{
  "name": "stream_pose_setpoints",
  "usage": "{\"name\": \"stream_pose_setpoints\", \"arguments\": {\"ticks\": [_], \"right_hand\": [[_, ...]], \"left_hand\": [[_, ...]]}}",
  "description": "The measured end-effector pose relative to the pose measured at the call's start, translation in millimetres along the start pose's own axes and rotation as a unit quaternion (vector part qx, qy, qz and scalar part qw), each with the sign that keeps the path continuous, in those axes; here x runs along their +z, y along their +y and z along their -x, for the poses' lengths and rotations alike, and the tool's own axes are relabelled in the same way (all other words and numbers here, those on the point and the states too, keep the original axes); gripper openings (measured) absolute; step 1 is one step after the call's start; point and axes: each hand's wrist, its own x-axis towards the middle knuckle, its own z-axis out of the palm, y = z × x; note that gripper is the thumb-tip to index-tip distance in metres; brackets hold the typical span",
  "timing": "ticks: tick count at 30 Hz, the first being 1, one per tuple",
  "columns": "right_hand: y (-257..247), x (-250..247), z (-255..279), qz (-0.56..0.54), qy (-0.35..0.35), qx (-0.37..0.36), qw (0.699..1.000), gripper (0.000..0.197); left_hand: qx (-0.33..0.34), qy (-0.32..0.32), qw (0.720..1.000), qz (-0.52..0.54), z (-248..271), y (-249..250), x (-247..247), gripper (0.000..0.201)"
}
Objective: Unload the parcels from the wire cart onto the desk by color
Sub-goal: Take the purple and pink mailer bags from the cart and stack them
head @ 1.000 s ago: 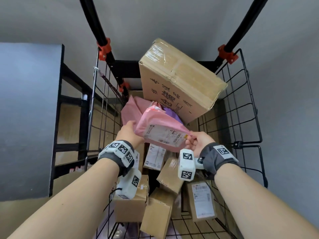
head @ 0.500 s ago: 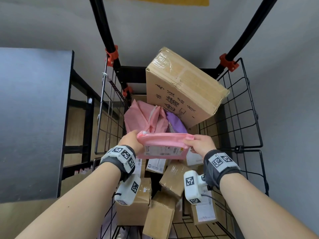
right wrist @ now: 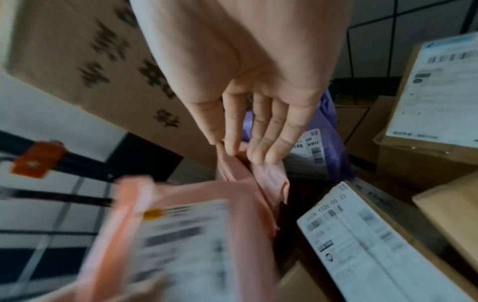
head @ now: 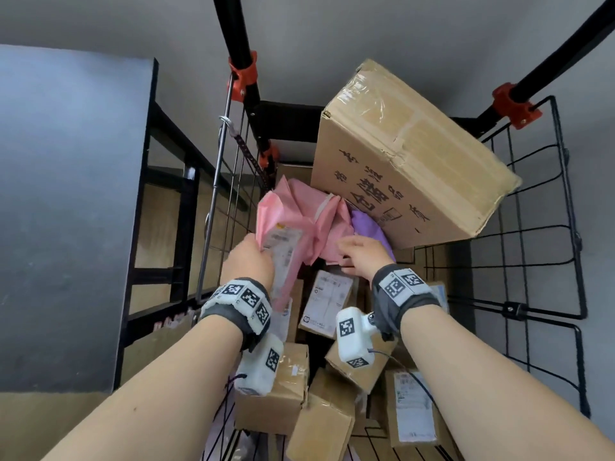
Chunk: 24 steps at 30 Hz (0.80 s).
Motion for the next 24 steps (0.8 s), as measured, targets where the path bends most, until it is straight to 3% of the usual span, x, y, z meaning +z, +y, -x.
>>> {"name": "stream_pose_setpoints", "arguments": {"ticks": [3,9,11,14,17,24], "right_hand": [[-6.9,16.8,-20.7,0.04,-0.057,0.003,0.998,0.026],[-7.0,51.1,-39.4,0.131,-0.151,0.018,0.98,0.05],[-5.2,53.8,-41.3,0.185,-0.176,-0.012,0.967,0.057],[0.2,52.1,-39.2,0.285,-0.105,-0.09,0.948,0.058],[7.0,40.3,-25.8,0.283,-0.033,-0.124,0.951,0.048],[4.3,-16.3,22.2,0.393,0.016,-0.201,0.897,0.021]], "left_hand": [[-0.011,0.054,0.996,0.072,-5.1,4.4,0.4,0.019],[0.042,0.107,0.993,0.029,0.3,4.3,6.0,0.007],[0.05,0.11,0.992,0.025,-2.1,1.9,8.6,0.008],[0.052,0.112,0.992,0.031,-3.1,1.4,10.1,0.008],[0.042,0.109,0.992,0.042,-4.5,3.0,8.9,0.008],[0.043,0.078,0.993,0.083,14.7,26.7,-7.8,0.007]]}}
